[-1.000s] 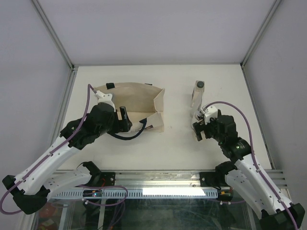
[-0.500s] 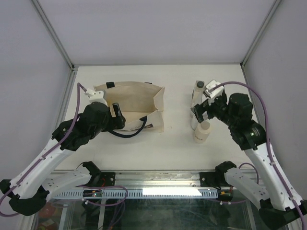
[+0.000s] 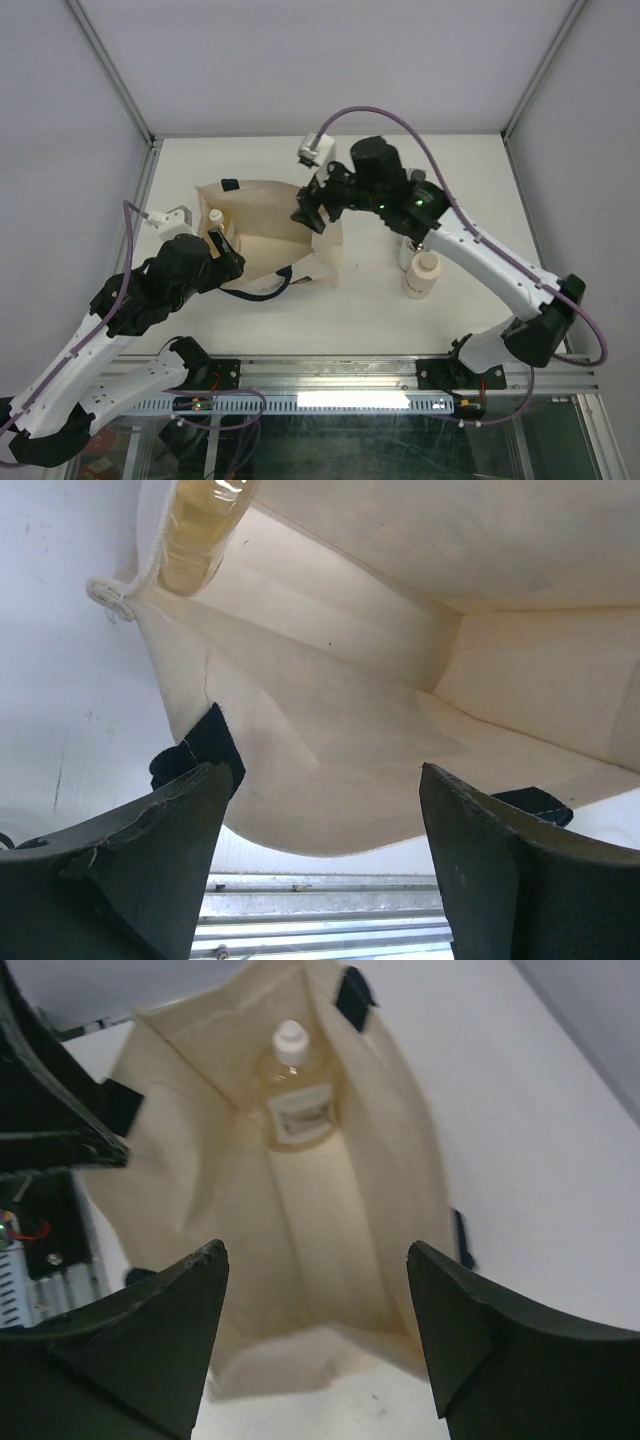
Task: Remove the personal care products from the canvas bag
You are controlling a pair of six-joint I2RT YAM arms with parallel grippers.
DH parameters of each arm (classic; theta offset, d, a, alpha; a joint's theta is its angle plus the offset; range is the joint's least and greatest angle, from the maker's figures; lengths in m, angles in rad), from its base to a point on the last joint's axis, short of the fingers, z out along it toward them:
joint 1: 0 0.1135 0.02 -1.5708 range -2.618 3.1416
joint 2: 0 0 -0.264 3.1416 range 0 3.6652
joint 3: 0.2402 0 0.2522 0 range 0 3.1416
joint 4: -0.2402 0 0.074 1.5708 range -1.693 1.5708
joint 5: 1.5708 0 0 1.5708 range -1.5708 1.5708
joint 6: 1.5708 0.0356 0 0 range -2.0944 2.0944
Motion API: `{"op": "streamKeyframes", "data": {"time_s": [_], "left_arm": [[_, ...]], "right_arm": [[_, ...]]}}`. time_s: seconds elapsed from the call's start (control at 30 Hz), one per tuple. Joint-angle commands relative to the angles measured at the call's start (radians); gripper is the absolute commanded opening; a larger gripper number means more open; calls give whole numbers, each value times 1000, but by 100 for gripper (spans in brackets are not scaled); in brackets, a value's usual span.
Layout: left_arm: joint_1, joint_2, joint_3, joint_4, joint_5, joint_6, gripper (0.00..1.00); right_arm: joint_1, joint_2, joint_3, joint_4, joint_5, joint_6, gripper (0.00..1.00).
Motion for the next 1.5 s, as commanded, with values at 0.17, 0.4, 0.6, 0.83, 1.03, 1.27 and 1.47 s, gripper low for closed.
{"op": "streamKeyframes", "data": {"time_s": [0.17,0.4,0.6,0.83,1.03,1.27,1.47], "left_arm": [[-6,-5,35,-6,-12,-47,79],[-6,-7,121,-23,-51,-19,79],[-6,45,282,-90,-113,-25,74],[-7,105,276,-296,-265,-200,78],[-6,125,191,-296,-292,-259,78],[-7,140,87,-290,-285,-276,78],[-6,71,24,-291,-223,-336,72]], "right_arm": [[210,268,212,182,270,562,71],[212,434,312,116,320,771,65],[216,543,374,121,310,859,60],[232,685,496,80,305,912,70],[244,714,515,82,318,942,71],[252,744,554,71,328,923,73],[283,784,606,25,415,920,75]]}}
